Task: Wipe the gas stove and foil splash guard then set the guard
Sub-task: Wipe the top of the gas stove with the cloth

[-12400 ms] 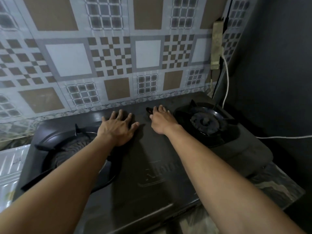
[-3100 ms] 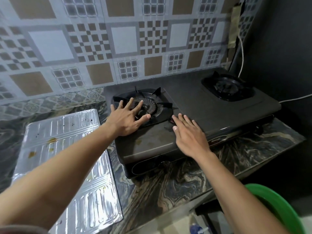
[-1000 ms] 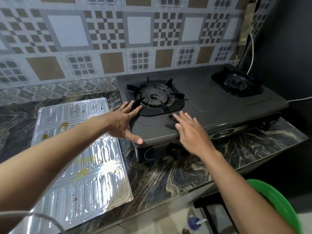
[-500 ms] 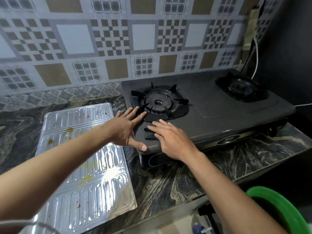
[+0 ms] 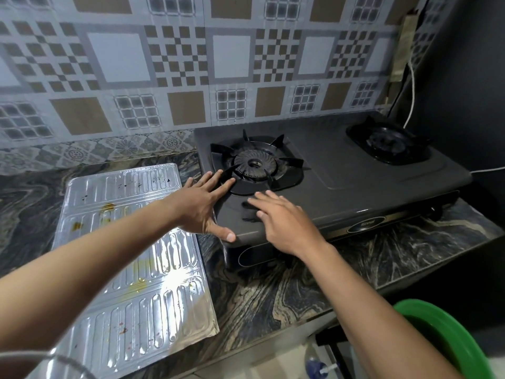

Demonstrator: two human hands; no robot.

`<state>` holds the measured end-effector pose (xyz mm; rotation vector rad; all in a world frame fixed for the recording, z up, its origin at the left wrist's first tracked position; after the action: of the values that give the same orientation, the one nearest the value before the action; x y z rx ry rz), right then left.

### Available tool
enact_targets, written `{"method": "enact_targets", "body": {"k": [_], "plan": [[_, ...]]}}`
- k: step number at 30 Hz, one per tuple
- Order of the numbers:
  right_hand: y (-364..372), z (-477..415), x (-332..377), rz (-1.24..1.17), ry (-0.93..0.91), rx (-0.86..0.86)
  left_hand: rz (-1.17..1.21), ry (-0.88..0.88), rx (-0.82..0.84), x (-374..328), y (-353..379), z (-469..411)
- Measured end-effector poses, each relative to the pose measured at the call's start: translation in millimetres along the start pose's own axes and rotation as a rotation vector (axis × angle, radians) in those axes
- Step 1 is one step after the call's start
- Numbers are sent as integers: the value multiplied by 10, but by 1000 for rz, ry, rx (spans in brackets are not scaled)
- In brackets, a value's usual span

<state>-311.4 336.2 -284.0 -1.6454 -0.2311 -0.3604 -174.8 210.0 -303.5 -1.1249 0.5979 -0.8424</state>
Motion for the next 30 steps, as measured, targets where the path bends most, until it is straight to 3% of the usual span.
{"method": "enact_targets", "body": {"k": [4, 8, 13, 16, 22, 30], "plan": [[73, -18, 110, -96, -91, 111, 27, 7, 6, 3, -2, -13], [-38, 425, -228, -87, -167, 89, 50, 17, -1, 21, 21, -25], [-437, 451, -1234, -18, 197, -88, 70, 25, -2, 23, 29, -33], [-535, 338, -1333, 35, 371, -142, 57, 22, -9, 22, 15, -31], [-137, 162, -317, 61, 72, -105, -36, -2, -138, 15, -40, 71], [114, 73, 488, -28, -209, 45, 105, -112, -121, 151, 10, 360]]}}
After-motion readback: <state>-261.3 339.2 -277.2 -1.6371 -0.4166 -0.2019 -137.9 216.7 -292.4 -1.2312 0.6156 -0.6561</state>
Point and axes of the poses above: each hand's wrist, its own z-axis away from the middle knuckle, its own y-axis out of the palm, x = y × z, the point moved 6 cm from there along -z, towards the middle knuckle, and after that the axes turned 2 degrees about x, right-handed, at the moved point
